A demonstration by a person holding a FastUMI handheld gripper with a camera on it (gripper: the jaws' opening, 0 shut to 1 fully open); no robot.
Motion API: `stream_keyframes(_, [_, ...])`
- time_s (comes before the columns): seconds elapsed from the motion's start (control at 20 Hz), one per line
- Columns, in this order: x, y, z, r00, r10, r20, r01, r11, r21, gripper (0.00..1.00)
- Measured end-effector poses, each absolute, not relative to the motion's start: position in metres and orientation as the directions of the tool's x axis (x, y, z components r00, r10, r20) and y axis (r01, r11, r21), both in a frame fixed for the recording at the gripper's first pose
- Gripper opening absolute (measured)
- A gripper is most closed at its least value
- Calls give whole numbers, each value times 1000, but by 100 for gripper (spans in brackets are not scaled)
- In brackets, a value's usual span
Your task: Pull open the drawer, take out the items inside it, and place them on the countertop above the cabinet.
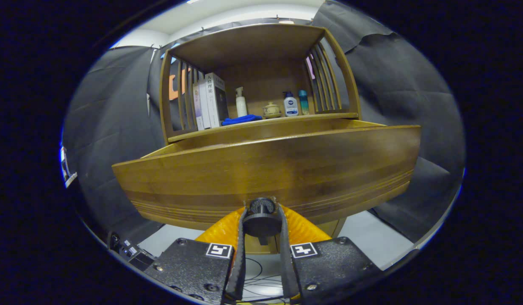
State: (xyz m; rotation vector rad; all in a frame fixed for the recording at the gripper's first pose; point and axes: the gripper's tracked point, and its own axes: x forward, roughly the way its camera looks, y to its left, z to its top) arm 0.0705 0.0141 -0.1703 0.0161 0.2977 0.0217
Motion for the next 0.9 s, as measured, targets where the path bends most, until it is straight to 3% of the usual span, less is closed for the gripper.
stream_keyframes(0.75, [56, 13, -176, 947, 29, -318, -23, 999, 21, 38])
stream_keyframes(0.9, [46, -3, -165, 955, 10, -296, 7, 998, 55, 64])
